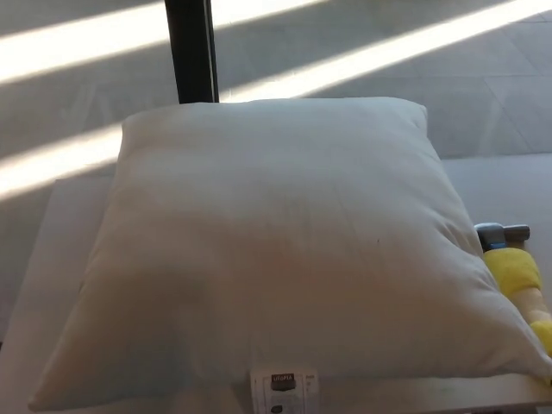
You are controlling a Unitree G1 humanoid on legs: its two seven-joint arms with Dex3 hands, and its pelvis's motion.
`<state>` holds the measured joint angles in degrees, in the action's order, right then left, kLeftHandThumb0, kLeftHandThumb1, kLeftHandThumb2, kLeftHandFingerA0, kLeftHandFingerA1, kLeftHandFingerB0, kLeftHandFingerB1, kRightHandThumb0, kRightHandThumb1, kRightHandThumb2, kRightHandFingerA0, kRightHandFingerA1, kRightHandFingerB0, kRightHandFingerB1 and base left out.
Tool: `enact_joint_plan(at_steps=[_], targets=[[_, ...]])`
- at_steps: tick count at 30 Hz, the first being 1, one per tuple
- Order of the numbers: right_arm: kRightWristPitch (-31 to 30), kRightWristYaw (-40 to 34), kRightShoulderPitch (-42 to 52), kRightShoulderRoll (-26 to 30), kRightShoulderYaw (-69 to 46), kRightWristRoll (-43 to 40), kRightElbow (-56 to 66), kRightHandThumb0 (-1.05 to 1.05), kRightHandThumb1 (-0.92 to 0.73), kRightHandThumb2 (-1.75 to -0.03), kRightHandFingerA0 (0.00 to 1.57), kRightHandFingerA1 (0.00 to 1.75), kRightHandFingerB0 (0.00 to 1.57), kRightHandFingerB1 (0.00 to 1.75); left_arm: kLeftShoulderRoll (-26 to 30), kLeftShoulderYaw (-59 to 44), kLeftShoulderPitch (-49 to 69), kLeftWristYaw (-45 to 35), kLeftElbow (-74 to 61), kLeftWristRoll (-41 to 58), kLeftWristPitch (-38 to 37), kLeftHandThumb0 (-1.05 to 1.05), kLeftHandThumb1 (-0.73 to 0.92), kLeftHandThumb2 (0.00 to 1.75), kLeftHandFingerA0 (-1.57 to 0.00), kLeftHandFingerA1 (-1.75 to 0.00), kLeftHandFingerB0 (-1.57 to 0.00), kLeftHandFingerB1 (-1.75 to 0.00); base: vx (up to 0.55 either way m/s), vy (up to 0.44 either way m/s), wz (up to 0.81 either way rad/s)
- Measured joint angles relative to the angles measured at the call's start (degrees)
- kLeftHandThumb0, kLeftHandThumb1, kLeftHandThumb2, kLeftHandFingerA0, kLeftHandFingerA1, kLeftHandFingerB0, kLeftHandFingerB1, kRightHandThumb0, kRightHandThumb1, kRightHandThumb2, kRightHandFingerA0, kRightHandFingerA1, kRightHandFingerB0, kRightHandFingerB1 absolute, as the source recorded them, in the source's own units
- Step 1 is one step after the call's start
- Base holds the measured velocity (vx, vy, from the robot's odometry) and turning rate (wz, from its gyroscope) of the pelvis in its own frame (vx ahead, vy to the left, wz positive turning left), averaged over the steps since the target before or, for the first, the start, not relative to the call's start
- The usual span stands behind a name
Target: A hammer is kept on the right hand side and a pillow is kept on the left hand side on the desk infront of the robot and the robot uses its right hand to pick up the hammer and makes a downward swinging motion to hit the pillow
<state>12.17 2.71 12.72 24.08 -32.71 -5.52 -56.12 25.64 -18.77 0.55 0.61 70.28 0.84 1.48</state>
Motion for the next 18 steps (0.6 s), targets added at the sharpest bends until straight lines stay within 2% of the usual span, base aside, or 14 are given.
enact_joint_plan(at_steps=[1, 3, 4, 5, 6, 7, 8, 9, 10, 13, 14, 15, 16, 18], targets=[[0.5, 0.0, -0.1, 0.0, -0.6, -0.4, -0.2, -0.52, -0.43, -0.78, 0.74, 1.43, 0.38, 0.96, 0.0, -0.1, -0.1, 0.2, 0.4, 0.1, -0.2, -0.48, 0.49, 0.55, -0.89, -0.68, -0.72, -0.54, 0.0, 0.0, 0.0], [1.0, 0.1, -0.1, 0.0, -2.2, -1.7, 0.2, -0.53, -0.51, -0.69, 0.58, 1.44, 0.36, 0.94, 0.1, -0.5, -0.2, 0.4, 1.2, 0.3, -0.8, -0.49, 0.5, 0.55, -0.86, -0.67, -0.7, -0.54, 0.0, 0.0, 0.0], [1.0, 0.0, -0.2, 0.0, -3.0, -2.3, 0.8, -0.56, -0.53, -0.68, 0.36, 1.18, 0.32, 0.95, 0.1, -0.7, -0.2, 0.5, 1.4, 0.4, -1.0, -0.49, 0.5, 0.55, -0.86, -0.68, -0.71, -0.54, 0.0, 0.0, 0.0], [1.0, 0.0, -0.6, 0.0, -3.9, -2.9, 1.0, -0.57, -0.53, -0.7, 0.37, 1.3, 0.26, 0.98, 0.1, -0.9, -0.2, 0.5, 1.6, 0.5, -1.1, -0.49, 0.49, 0.55, -0.89, -0.69, -0.71, -0.53, 0.0, 0.0, 0.0], [0.9, -0.2, -1.2, 0.1, -5.0, -3.6, 1.1, -0.63, -0.55, -0.7, 0.17, 1.32, 0.12, 1.05, 0.1, -1.2, -0.2, 0.6, 1.8, 0.6, -1.2, -0.48, 0.5, 0.55, -0.89, -0.68, -0.7, -0.52, 0.0, 0.0, 0.0], [0.7, -0.4, -1.8, 0.1, -6.1, -4.2, 1.2, -0.76, -0.67, -0.67, 0.0, 0.75, 0.0, 0.86, 0.2, -1.4, -0.2, 0.7, 2.0, 0.7, -1.2, -0.48, 0.5, 0.55, -0.85, -0.66, -0.69, -0.52, 0.0, 0.0, 0.0], [0.4, -0.5, -2.3, 0.1, -7.1, -4.8, 1.8, -0.76, -0.67, -0.67, 0.0, 0.75, 0.0, 0.86, 0.2, -1.5, -0.3, 0.7, 2.1, 0.7, -1.2, -0.48, 0.5, 0.55, -0.85, -0.66, -0.69, -0.52, 0.0, 0.0, 0.0], [-0.1, -0.5, -2.7, 0.3, -8.2, -5.5, 2.7, -0.89, -0.52, -1.01, 0.0, 0.58, 0.0, 0.61, 0.2, -1.5, -0.4, 0.7, 2.2, 0.7, -1.3, -0.48, 0.5, 0.55, -0.87, -0.66, -0.69, -0.51, 0.0, 0.0, 0.0], [-0.8, -0.5, -3.2, 0.7, -9.3, -6.3, 3.8, -1.02, -0.63, -1.08, 0.0, 0.45, 0.0, 0.43, 0.2, -1.7, -0.4, 0.7, 2.2, 0.8, -1.3, -0.49, 0.49, 0.55, -0.86, -0.69, -0.73, -0.54, 0.0, 0.0, 0.0], [-3.0, -0.9, -4.5, 1.5, -12.3, -8.5, 8.2, -1.05, -0.68, -1.16, 0.0, 0.47, 0.0, 0.45, 0.2, -1.9, -0.6, 0.8, 2.4, 1.0, -1.4, -0.47, 0.49, 0.55, -0.84, -0.66, -0.73, -0.54, 0.0, 0.0, 0.0], [-3.6, -1.0, -4.7, 1.7, -12.9, -8.9, 9.5, -1.05, -0.68, -1.16, 0.0, 0.47, 0.0, 0.45, 0.2, -2.0, -0.7, 0.8, 2.4, 1.1, -1.4, -0.47, 0.49, 0.55, -0.84, -0.66, -0.73, -0.54, 0.0, 0.0, 0.0], [-4.6, -1.2, -4.9, 1.9, -13.4, -9.3, 11.6, -1.05, -0.8, -0.81, 0.0, 0.0, 0.0, 0.0, 0.2, -2.1, -0.7, 0.8, 2.4, 1.3, -1.4, -0.47, 0.49, 0.55, -0.84, -0.68, -0.73, -0.55, 0.0, 0.0, 0.0], [-5.2, -1.2, -5.0, 2.0, -13.7, -9.6, 12.8, -1.05, -0.86, -0.67, 0.0, 0.0, 0.0, 0.0, 0.2, -2.1, -0.7, 0.8, 2.4, 1.3, -1.4, -0.47, 0.49, 0.55, -0.84, -0.69, -0.72, -0.54, 0.0, 0.0, 0.0], [-6.7, -1.4, -5.4, 2.1, -14.4, -10.2, 15.8, -1.05, -0.88, -0.69, 0.0, 0.0, 0.0, 0.0, 0.2, -2.3, -0.8, 0.8, 2.4, 1.5, -1.4, -0.46, 0.48, 0.55, -0.86, -0.67, -0.74, -0.54, 0.0, 0.0, 0.0]])
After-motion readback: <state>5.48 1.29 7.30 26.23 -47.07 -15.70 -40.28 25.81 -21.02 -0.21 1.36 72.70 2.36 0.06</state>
